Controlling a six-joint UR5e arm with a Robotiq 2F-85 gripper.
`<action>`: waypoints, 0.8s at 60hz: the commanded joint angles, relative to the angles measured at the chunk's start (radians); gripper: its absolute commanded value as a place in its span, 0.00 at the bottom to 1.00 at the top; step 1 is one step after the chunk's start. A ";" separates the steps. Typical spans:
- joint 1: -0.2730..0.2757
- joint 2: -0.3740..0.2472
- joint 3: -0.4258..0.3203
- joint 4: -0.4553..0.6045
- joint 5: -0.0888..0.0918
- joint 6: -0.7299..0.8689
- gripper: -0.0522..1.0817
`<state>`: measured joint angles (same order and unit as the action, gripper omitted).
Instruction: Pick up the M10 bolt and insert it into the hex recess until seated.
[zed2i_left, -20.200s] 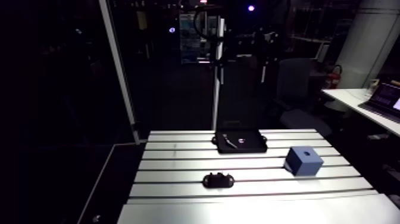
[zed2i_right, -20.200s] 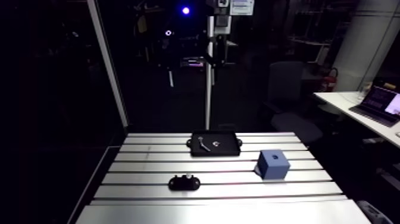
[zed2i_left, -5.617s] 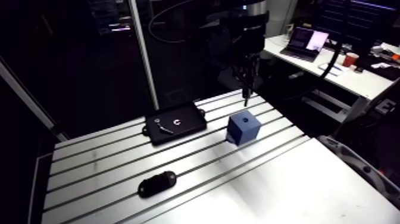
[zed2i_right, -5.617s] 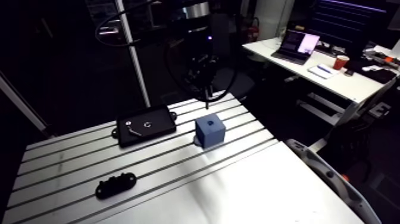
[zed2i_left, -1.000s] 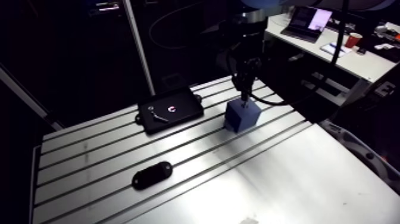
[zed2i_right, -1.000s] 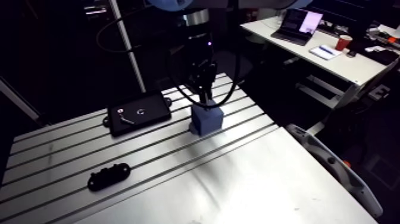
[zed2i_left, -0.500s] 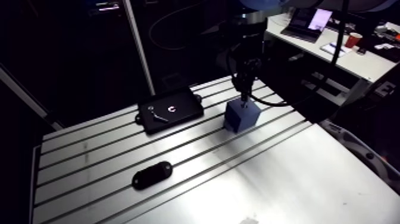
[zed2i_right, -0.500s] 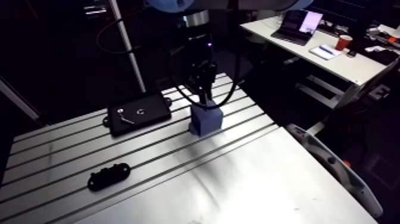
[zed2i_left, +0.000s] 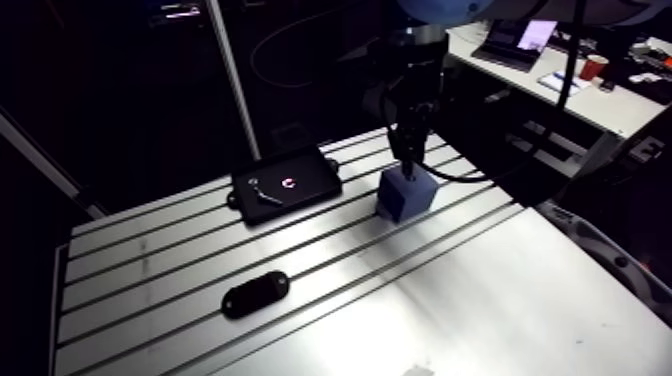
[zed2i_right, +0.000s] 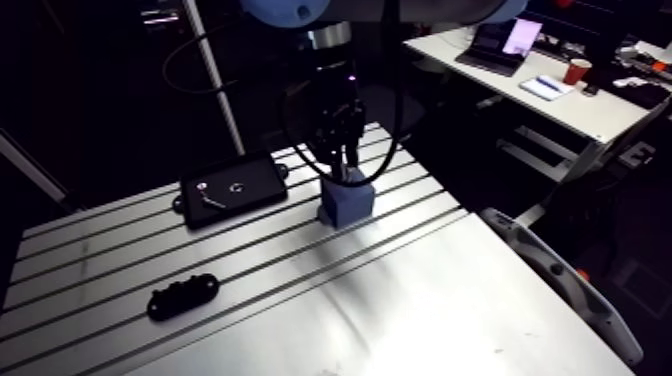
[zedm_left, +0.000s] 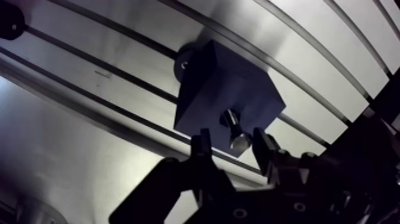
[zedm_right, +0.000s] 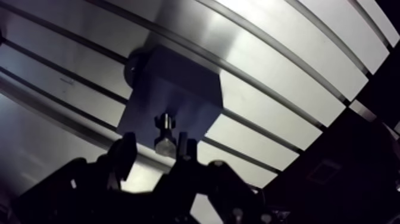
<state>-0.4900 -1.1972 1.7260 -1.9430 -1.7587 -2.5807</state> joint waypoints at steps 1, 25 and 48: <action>-0.001 0.000 0.006 -0.020 0.000 0.003 0.28; -0.001 0.000 0.014 -0.066 -0.002 0.003 0.22; -0.001 -0.003 0.016 -0.063 0.006 0.014 0.21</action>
<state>-0.4910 -1.1984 1.7410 -2.0079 -1.7582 -2.5737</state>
